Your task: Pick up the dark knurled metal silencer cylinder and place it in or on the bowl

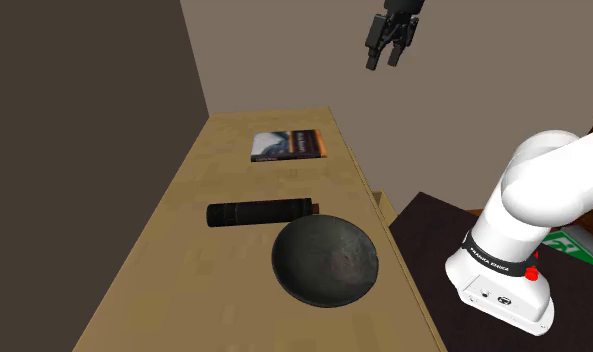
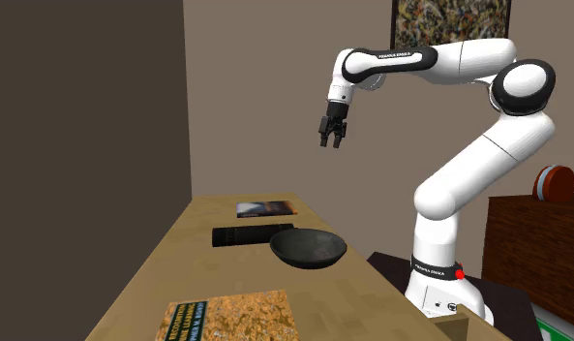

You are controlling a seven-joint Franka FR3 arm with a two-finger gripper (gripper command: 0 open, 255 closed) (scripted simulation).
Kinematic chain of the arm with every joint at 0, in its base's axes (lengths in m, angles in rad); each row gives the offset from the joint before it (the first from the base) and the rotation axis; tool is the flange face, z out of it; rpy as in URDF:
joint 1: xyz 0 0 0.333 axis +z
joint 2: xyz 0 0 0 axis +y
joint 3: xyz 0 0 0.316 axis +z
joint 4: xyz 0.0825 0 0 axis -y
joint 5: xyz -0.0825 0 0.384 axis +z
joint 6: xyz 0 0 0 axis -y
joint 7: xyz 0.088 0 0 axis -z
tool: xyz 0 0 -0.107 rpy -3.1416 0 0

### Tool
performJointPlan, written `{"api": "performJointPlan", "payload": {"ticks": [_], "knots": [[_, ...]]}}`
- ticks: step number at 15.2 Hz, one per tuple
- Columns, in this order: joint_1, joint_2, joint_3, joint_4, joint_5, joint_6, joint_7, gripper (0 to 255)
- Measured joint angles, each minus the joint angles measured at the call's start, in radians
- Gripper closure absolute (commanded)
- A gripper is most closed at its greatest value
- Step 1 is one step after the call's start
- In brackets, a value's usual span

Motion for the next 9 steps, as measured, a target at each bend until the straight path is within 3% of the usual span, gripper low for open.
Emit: {"api": "performJointPlan", "payload": {"ticks": [9], "knots": [[0.088,0.124,0.090,-0.015,0.030,0.122,-0.028,0]]}}
